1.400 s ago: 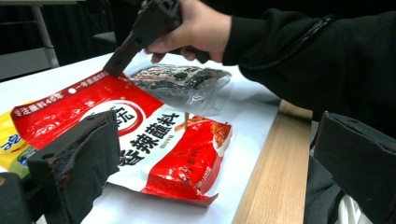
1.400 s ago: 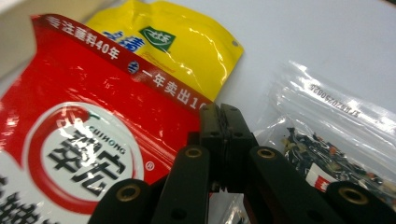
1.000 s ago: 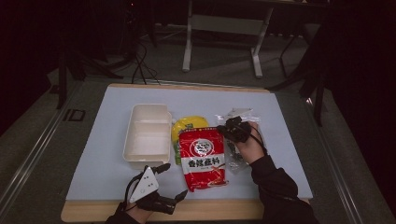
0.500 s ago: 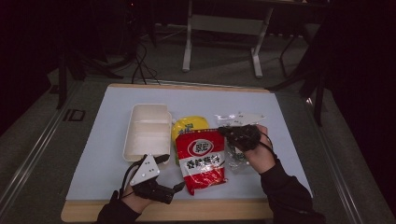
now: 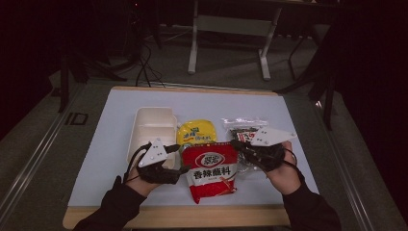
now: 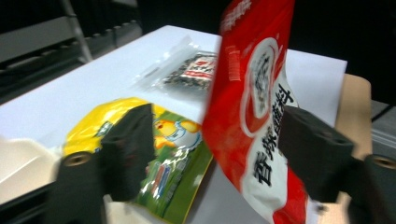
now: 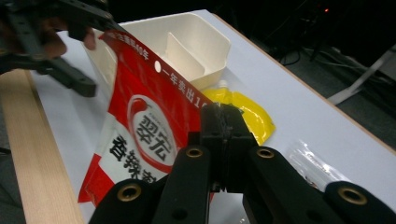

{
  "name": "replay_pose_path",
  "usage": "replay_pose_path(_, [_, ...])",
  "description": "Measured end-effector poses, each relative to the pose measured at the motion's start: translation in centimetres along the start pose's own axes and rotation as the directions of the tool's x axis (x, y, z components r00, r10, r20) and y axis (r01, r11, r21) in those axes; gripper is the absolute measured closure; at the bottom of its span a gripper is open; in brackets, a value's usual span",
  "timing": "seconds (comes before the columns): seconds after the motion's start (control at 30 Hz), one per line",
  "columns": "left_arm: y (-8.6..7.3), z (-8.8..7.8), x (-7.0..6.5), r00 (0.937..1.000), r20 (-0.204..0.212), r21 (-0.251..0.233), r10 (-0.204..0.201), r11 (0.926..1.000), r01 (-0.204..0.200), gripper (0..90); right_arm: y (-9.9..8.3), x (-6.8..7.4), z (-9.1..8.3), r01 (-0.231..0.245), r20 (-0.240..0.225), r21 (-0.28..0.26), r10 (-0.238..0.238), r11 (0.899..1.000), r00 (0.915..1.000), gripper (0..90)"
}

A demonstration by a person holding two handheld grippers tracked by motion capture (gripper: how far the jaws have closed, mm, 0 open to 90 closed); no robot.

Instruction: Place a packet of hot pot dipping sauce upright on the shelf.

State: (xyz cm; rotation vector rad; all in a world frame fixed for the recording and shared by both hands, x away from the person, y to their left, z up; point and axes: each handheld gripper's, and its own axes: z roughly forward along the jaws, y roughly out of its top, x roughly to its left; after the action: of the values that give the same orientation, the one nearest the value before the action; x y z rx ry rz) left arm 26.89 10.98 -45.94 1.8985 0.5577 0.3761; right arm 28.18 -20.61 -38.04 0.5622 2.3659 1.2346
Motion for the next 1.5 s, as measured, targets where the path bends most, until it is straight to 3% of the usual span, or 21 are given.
replay_pose_path(0.07, [0.3,0.6,0.2,0.9993,0.036,0.005,0.000,1.0000,-0.001,40.1,-0.1,0.1,-0.4,-0.006,-0.012,-0.008,0.006,1.000,0.9999,89.8])
replay_pose_path(0.1, [0.4,1.0,0.3,0.9967,0.081,0.010,-0.004,0.9999,0.003,46.4,-0.1,0.2,-0.5,-0.003,-0.009,-0.008,0.003,1.000,1.0000,89.8])
replay_pose_path(0.17, [0.5,1.4,0.1,0.9942,0.108,0.016,0.007,0.9998,-0.008,54.3,-0.3,0.3,-0.7,-0.005,-0.015,-0.013,0.005,1.000,0.9999,89.8])
replay_pose_path(0.4, [0.9,1.6,-0.5,0.9892,0.142,-0.006,0.037,0.9993,-0.036,83.5,-0.8,0.6,-1.6,-0.016,-0.029,-0.021,0.015,1.000,0.9995,89.7])
replay_pose_path(0.47, [1.0,1.6,-0.7,0.9850,0.166,-0.007,0.048,0.9988,-0.048,89.4,-1.0,0.6,-1.9,-0.017,-0.036,-0.024,0.016,1.000,0.9992,89.7])
replay_pose_path(0.63, [1.4,1.5,-1.3,0.9799,0.182,-0.011,0.082,0.9966,-0.082,90.0,-1.5,0.6,-2.4,-0.029,-0.041,-0.036,0.028,0.999,0.9988,89.0])
replay_pose_path(0.67, [1.5,1.5,-1.7,0.9764,0.190,-0.013,0.103,0.9947,-0.102,90.0,-1.7,0.5,-2.5,-0.035,-0.043,-0.033,0.034,0.999,0.9985,88.0])
replay_pose_path(0.7, [1.5,1.5,-1.9,0.9753,0.191,-0.012,0.110,0.9939,-0.110,90.0,-2.3,0.3,-2.3,-0.047,-0.058,-0.023,0.046,0.999,0.9973,76.1])
replay_pose_path(0.8, [1.6,1.4,-2.0,0.9739,0.194,-0.017,0.118,0.9930,-0.117,90.0,-3.2,-0.1,-1.5,-0.067,-0.070,-0.001,0.067,0.998,0.9953,61.8])
replay_pose_path(0.87, [1.7,1.1,-2.1,0.9689,0.220,-0.024,0.113,0.9936,-0.110,90.0,-3.9,-0.3,-0.6,-0.061,-0.099,0.027,0.063,0.998,0.9931,56.1])
replay_pose_path(1.03, [1.9,1.0,-2.7,0.9659,0.225,-0.019,0.128,0.9917,-0.127,90.0,-4.6,-0.4,0.5,-0.048,-0.181,0.027,0.052,0.998,0.9822,61.3])
replay_pose_path(1.17, [1.8,0.8,-2.6,0.9641,0.242,-0.029,0.108,0.9941,-0.104,90.0,-4.6,-0.2,0.4,-0.004,-0.209,0.013,0.006,1.000,0.9780,64.3])
replay_pose_path(1.37, [1.7,0.6,-3.1,0.9619,0.249,-0.033,0.113,0.9936,-0.108,90.0,-4.7,-0.3,0.6,0.019,-0.257,0.028,-0.011,0.999,0.9663,71.0])
replay_pose_path(1.4, [1.8,0.6,-3.1,0.9608,0.253,-0.031,0.114,0.9935,-0.110,90.0,-4.8,-0.2,0.8,0.035,-0.291,0.031,-0.025,0.999,0.9563,74.3])
replay_pose_path(1.43, [1.8,0.6,-3.3,0.9593,0.255,-0.030,0.121,0.9926,-0.118,90.0,-4.8,0.0,0.9,0.048,-0.305,0.038,-0.035,0.998,0.9518,74.9])
replay_pose_path(1.5, [2.0,0.6,-3.6,0.9595,0.246,-0.019,0.137,0.9904,-0.137,90.0,-4.8,0.3,1.3,0.070,-0.323,0.058,-0.047,0.996,0.9453,86.6])
